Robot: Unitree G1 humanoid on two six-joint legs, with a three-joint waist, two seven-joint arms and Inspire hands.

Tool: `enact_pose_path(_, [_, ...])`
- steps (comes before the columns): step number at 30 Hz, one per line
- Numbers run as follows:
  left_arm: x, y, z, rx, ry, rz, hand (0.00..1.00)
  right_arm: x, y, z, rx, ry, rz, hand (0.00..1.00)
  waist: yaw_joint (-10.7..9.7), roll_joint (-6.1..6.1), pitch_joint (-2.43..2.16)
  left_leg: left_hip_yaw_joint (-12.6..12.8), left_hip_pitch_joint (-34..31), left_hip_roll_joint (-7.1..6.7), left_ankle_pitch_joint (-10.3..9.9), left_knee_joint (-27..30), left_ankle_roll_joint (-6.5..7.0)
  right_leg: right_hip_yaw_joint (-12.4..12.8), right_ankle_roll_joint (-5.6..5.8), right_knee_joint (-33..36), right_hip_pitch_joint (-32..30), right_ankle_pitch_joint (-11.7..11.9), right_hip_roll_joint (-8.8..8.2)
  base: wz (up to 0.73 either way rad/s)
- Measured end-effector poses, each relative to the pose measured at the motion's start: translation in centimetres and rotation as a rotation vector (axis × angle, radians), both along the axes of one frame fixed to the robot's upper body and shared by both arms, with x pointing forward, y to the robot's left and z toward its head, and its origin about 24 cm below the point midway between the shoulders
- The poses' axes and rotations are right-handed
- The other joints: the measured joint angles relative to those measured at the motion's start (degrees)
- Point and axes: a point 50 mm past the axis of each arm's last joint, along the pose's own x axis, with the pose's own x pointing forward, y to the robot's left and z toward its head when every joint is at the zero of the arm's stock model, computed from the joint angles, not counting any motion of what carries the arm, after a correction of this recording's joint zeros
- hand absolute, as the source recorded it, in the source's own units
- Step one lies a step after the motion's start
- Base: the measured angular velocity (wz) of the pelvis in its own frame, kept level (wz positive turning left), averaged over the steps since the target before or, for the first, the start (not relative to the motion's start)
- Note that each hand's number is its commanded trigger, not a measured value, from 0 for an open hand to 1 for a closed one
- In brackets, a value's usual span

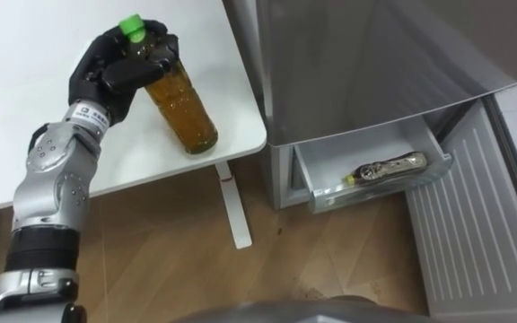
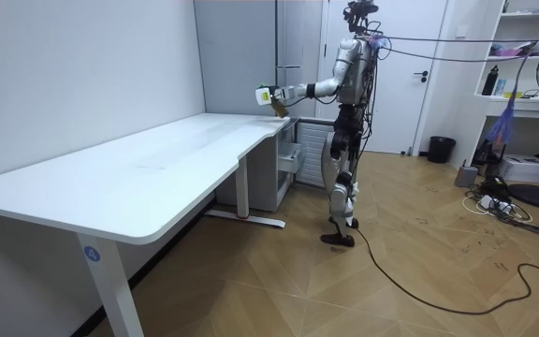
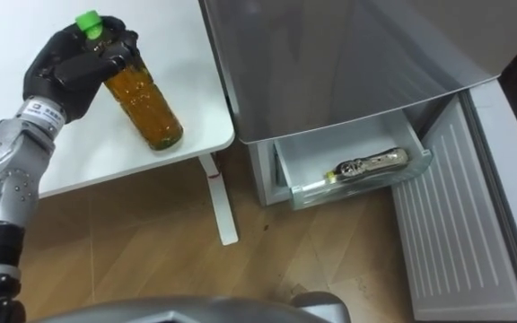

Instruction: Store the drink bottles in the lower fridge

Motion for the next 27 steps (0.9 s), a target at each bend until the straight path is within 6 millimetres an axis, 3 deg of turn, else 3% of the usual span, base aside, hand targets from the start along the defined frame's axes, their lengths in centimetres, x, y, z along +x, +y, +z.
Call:
enact_pose_path(13, [0.2,-1.6,3.1,0.049,-0.134,-0.059,1.00,0.6,0.0,0.0,-0.041,-0.013,0.026,0.00,1.5,-0.34,0.21,0.1,0.5,0.05,0.0,-0.1,-0.01,-0.1,-0.21,-0.2,1.2,-0.1,0.03,0.00])
enact_pose_path(19, [-0.5,-3.0,2.8,0.002,-0.149,-0.075,1.00,1.6,0.2,0.0,-0.060,-0.039,0.081,0.00,3.5,-0.31,0.18,0.0,0.3,0.11,0.0,-0.1,-0.02,-0.4,-0.21,-0.2,0.8,-0.1,0.03,0.01])
enact_pose_path(27, [-1.2,-3.3,2.1,-0.020,-0.128,-0.056,1.00,3.6,0.1,0.4,-0.076,-0.119,0.127,0.00,5.6,-0.61,0.16,-1.8,-0.4,0.04,0.1,0.5,-0.07,-3.3,-0.22,-0.2,1.1,-0.1,-0.25,0.13])
